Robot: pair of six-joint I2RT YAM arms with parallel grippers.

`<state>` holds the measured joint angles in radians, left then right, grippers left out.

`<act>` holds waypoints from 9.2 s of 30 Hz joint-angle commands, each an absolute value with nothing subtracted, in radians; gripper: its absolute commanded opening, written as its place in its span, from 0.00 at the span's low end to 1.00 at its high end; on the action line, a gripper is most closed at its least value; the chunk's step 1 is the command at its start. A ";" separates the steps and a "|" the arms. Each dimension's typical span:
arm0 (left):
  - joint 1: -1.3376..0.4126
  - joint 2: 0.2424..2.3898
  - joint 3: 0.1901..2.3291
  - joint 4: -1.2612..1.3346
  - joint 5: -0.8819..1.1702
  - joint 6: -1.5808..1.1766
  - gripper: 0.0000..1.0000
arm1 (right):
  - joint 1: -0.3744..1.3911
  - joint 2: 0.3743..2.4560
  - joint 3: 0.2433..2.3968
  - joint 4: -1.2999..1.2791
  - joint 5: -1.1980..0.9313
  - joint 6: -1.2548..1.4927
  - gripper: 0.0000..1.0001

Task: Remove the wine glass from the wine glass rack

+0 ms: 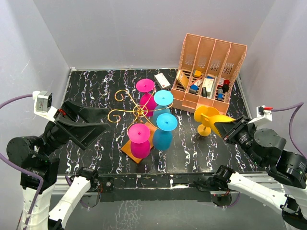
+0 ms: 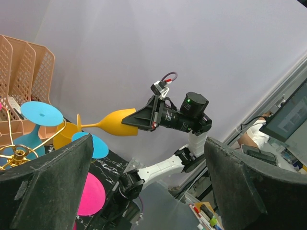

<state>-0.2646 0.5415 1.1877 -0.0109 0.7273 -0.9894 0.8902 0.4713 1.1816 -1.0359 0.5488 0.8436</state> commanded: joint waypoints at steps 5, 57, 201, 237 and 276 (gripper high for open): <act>-0.262 0.535 1.227 -0.079 0.681 -0.914 0.97 | 0.897 0.597 1.148 -1.137 0.504 0.942 0.08; -0.262 0.481 1.307 -0.408 0.552 -0.861 0.97 | 0.448 1.127 0.965 -0.891 0.065 0.446 0.17; -0.260 0.632 1.253 -0.768 0.500 -0.815 0.97 | 0.448 0.929 1.190 -0.621 -0.733 0.703 0.40; -0.261 0.623 1.313 -0.816 0.483 -0.810 0.97 | 0.447 0.880 1.136 -0.527 -0.719 0.882 0.24; -0.260 0.608 1.297 -0.822 0.465 -0.813 0.97 | 0.448 0.875 1.155 -0.464 -0.827 1.110 0.08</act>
